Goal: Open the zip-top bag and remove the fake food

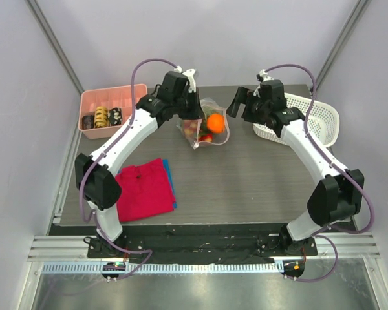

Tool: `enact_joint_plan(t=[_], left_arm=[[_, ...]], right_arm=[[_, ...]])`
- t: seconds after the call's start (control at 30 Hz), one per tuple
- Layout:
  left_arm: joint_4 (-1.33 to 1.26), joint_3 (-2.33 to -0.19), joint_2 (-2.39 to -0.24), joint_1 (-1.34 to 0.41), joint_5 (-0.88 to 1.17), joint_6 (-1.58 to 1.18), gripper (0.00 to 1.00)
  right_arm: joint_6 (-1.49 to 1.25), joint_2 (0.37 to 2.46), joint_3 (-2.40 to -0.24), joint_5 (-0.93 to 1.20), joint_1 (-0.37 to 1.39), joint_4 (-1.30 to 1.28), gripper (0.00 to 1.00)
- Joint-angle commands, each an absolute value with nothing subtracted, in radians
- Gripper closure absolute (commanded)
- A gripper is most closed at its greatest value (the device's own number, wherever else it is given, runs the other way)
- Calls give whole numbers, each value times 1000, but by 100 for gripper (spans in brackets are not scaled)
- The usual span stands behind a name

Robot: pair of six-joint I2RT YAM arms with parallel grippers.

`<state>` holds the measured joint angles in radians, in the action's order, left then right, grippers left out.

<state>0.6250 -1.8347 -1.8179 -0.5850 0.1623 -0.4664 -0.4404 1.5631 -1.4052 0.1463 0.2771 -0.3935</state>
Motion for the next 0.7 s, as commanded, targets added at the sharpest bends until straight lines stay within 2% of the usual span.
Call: enact_joint_plan(t=[0.0, 0.07, 0.1, 0.13, 0.3, 0.4, 0.47, 0.5, 0.53, 0.67], left_arm=[[612, -1917, -1838, -588, 261, -560, 100], [594, -1922, -1853, -586, 276, -584, 100], [589, -1927, -1858, -587, 284, -594, 100], [583, -1930, -1867, -588, 299, -610, 100], [578, -1973, -1904, -587, 333, -644, 100], [572, -1983, -1917, -588, 351, -658, 100], [571, -1985, -1921, -588, 359, -664, 100], [571, -1986, -1919, -588, 360, -664, 100], [569, -1987, -1919, -588, 360, -664, 100], [572, -1977, -1914, -588, 367, -666, 100]], right_arm=[[-456, 1402, -1431, 77, 320, -511, 0], [-443, 1364, -1433, 80, 377, -520, 5], [-384, 1353, -1433, 95, 405, -520, 14], [-362, 1341, -1427, 106, 428, -523, 19], [-350, 1357, -1414, 144, 482, -522, 36], [-224, 1384, -1382, 149, 518, -486, 43], [-137, 1408, -1368, 111, 525, -476, 42], [-120, 1417, -1367, 88, 526, -476, 32], [-70, 1422, -1353, 68, 526, -472, 30], [39, 1453, -1310, 45, 526, -434, 31]])
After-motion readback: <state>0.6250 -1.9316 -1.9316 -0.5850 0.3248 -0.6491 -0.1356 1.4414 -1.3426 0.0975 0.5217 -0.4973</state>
